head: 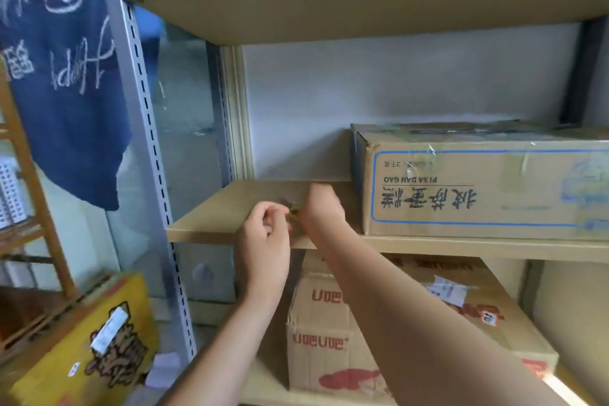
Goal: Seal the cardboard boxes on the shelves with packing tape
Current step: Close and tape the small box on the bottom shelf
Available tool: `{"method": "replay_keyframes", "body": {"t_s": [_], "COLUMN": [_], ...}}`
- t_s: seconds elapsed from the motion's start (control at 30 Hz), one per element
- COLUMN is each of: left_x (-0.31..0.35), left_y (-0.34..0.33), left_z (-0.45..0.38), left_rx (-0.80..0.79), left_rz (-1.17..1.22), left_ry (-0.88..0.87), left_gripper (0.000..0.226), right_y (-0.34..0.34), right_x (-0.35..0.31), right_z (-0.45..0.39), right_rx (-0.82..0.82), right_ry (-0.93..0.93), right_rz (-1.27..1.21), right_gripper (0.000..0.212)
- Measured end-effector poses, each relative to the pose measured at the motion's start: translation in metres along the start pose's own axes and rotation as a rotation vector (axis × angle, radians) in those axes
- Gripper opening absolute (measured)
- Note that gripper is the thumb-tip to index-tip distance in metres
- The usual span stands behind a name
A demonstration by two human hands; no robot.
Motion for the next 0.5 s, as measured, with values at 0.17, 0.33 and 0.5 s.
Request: {"method": "replay_keyframes", "body": {"t_s": [0.17, 0.33, 0.5], "left_x": [-0.014, -0.11, -0.283], "left_y": [0.005, -0.035, -0.067], "left_z": [0.043, 0.161, 0.396], "left_rx": [-0.079, -0.421, -0.765], "left_rz": [-0.044, -0.156, -0.205], "left_ry": [-0.134, 0.213, 1.448], "left_gripper": [0.023, 0.022, 0.014], "right_y": [0.014, 0.034, -0.105], "right_x": [-0.021, 0.005, 0.168], "right_z": [0.013, 0.124, 0.249], "right_rx": [-0.121, -0.008, -0.381], "right_ry": [0.123, 0.349, 0.069], "right_rz": [0.196, 0.098, -0.082], "right_gripper": [0.022, 0.023, 0.017]}}
Point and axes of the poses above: each hand's wrist, its own z-axis away from the middle knuckle, its own y-axis out of the back of the hand, x = y × z, the point moved 9 cm from there along -z, towards the middle knuckle, and after that the axes turned 6 degrees about y, right-handed, at the moved point
